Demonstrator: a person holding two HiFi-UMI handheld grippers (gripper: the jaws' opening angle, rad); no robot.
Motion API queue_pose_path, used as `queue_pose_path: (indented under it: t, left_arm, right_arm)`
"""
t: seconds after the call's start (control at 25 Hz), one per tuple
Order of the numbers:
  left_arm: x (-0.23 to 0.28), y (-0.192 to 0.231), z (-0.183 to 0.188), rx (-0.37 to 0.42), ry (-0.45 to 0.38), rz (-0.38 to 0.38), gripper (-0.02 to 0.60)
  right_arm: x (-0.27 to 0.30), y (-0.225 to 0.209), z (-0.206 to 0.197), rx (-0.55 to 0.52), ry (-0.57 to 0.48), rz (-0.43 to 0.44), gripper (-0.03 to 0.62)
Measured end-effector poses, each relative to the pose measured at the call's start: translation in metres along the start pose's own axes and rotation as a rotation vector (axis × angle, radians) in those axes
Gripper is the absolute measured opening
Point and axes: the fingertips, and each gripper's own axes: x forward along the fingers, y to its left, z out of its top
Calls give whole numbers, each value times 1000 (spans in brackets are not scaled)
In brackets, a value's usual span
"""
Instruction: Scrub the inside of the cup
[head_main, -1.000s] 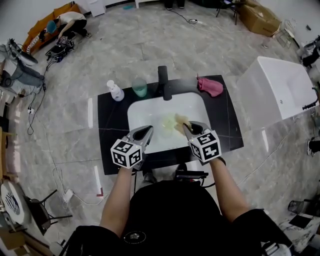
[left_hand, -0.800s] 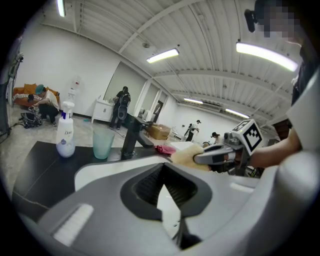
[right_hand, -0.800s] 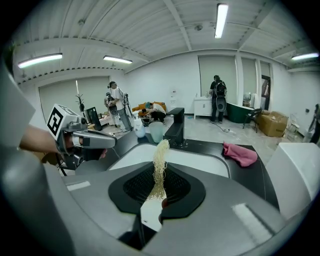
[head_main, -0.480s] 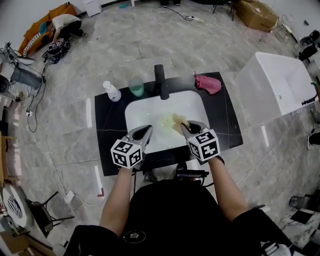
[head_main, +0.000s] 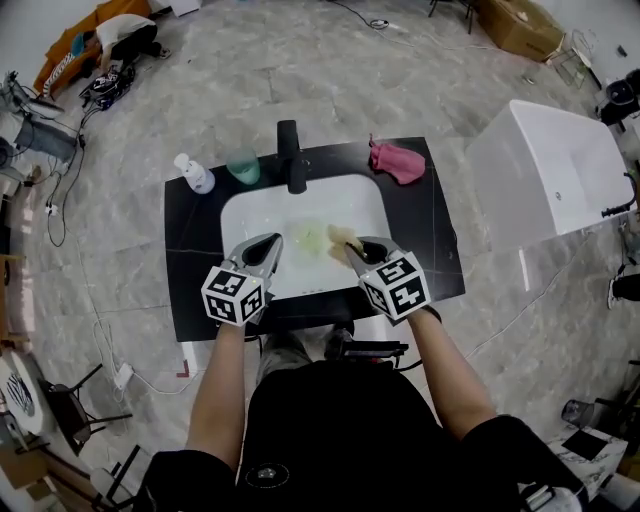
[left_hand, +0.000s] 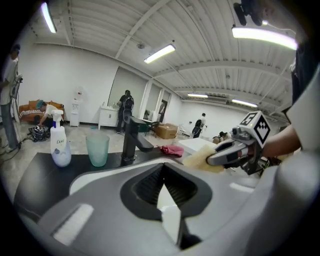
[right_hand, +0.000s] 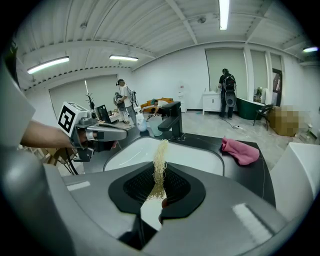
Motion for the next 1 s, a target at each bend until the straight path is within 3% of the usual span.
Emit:
queue_pose_path:
  t: [0.08, 0.2, 0.28, 0.52, 0.6, 0.72, 1.0]
  left_arm:
    - [11, 2, -6, 9, 50, 0, 2]
    - [32, 5, -28, 13, 148, -47, 91]
    - [50, 9, -46, 29, 208, -76, 116]
    - [94, 24, -124, 149, 427, -139, 349]
    - [103, 24, -143, 176, 477, -161, 399]
    - [115, 23, -168, 189, 526, -209, 413]
    - [150, 25, -198, 172, 520, -259, 411]
  right_arm:
    - [3, -8, -1, 4, 9, 6, 43]
    - [13, -15, -1, 14, 19, 9, 43]
    - [23, -20, 2, 17, 30, 6, 43]
    - [45, -36, 9, 62, 60, -12, 43]
    - [50, -44, 9, 75, 70, -24, 43]
    - [57, -50, 6, 97, 88, -34, 43]
    - [77, -56, -6, 139, 113, -40, 43]
